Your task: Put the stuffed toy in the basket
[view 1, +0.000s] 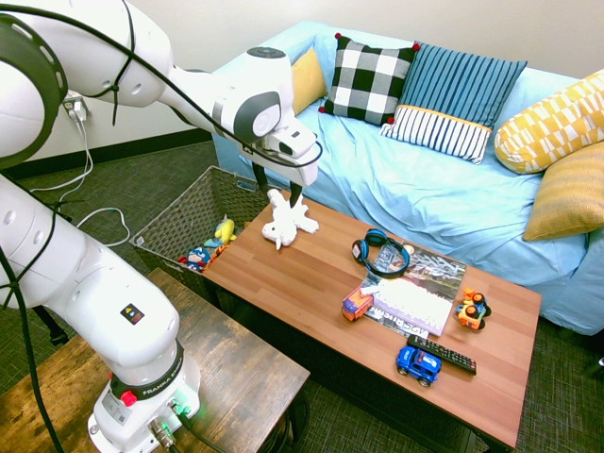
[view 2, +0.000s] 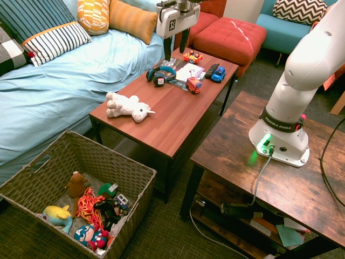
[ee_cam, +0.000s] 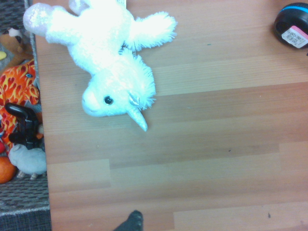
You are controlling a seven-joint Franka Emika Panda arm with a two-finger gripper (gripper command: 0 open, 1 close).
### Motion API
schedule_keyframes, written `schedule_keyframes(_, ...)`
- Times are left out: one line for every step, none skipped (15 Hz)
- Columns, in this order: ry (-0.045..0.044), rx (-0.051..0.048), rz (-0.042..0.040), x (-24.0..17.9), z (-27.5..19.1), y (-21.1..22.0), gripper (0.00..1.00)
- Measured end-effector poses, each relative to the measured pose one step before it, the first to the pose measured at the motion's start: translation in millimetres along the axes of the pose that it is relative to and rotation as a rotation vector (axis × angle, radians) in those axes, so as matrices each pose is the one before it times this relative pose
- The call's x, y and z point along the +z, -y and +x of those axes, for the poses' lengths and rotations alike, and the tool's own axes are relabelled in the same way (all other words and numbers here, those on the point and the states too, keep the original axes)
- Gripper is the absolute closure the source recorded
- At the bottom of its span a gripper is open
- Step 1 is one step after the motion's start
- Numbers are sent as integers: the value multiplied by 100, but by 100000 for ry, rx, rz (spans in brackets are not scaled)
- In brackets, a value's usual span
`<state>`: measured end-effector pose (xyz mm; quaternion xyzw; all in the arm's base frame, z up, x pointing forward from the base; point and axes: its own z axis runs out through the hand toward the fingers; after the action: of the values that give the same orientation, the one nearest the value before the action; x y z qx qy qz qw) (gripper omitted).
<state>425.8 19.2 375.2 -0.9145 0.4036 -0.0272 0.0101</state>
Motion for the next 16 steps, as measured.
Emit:
schedule_keyframes(41, -20, -20, 24, 47, 69, 0)
schedule_keyframes(98, -272, -166, 87, -30, 152, 0)
schedule_keyframes(-233, -556, -25, 99, 53, 614, 0)
schedule_keyframes(-758, -627, 643, 139, 306, 1096, 0)
schedule_keyframes(-1046, -718, 673, 303, 581, 1596, 0)
schedule_keyframes(-850, -428, 48, 692, 830, 1824, 0)
schedule_keyframes(-298, -102, -859, 1231, 1007, 1690, 0)
schedule_keyframes(121, -187, -940, 1663, 884, 1673, 0)
schedule_keyframes(433, -415, -993, 1935, 629, 1679, 0)
schedule_keyframes(736, -950, -984, 2109, 350, 1763, 0)
schedule_keyframes(965, -946, -626, 2147, 199, 1700, 0)
schedule_keyframes(1055, -1203, -759, 2066, 78, 1508, 0)
schedule_keyframes(976, -1133, -1125, 1832, -54, 1300, 0)
schedule_keyframes(804, -724, -1044, 1402, -169, 877, 0)
schedule_keyframes(753, -320, -613, 1006, -274, 568, 0)
schedule_keyframes(619, -289, -528, 772, -362, 274, 0)
